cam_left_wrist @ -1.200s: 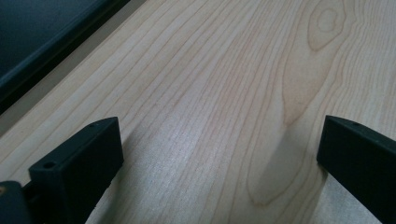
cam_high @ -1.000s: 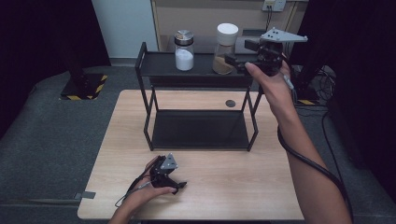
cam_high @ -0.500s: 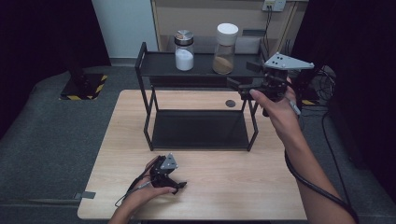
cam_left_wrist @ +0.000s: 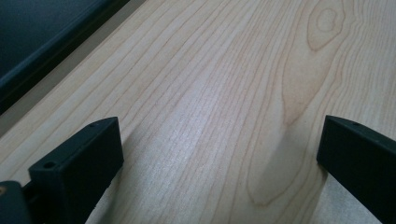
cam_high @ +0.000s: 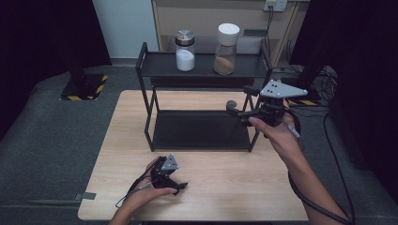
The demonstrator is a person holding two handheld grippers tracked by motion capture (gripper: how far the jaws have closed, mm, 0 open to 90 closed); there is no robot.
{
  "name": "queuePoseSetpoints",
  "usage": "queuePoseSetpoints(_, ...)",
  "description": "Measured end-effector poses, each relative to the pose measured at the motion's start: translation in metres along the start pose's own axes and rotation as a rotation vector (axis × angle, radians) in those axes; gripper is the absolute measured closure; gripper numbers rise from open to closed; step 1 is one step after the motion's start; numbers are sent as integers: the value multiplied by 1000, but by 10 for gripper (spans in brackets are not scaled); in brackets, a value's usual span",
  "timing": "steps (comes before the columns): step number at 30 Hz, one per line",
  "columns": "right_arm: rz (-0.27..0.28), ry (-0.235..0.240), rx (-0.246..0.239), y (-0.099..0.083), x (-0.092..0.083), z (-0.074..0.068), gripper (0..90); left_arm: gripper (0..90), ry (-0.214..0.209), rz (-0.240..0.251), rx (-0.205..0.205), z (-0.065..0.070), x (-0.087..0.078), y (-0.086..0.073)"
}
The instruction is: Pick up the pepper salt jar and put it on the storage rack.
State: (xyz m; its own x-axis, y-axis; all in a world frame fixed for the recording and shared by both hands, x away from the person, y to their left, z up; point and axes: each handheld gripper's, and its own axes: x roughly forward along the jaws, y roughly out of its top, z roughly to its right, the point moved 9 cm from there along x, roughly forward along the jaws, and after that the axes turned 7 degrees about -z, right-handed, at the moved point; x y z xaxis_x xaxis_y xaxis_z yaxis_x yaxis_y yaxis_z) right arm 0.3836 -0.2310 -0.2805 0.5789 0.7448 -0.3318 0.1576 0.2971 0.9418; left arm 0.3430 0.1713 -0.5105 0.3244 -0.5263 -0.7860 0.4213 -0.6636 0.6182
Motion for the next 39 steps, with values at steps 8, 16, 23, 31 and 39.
queuePoseSetpoints(8,-51,-3,9,-28,2,-5,82,0,2,0,1,0,0,0)
queuePoseSetpoints(16,-112,-13,14,-61,0,-13,82,0,4,1,-4,2,0,-1)
queuePoseSetpoints(23,-184,-10,35,-96,-1,-18,82,0,4,1,-4,5,-2,-2)
queuePoseSetpoints(31,-254,-24,52,-132,-5,-21,82,0,12,0,-12,9,-3,-4)
queuePoseSetpoints(39,-329,-52,59,-161,-6,-20,83,0,23,0,-24,15,-7,-9)
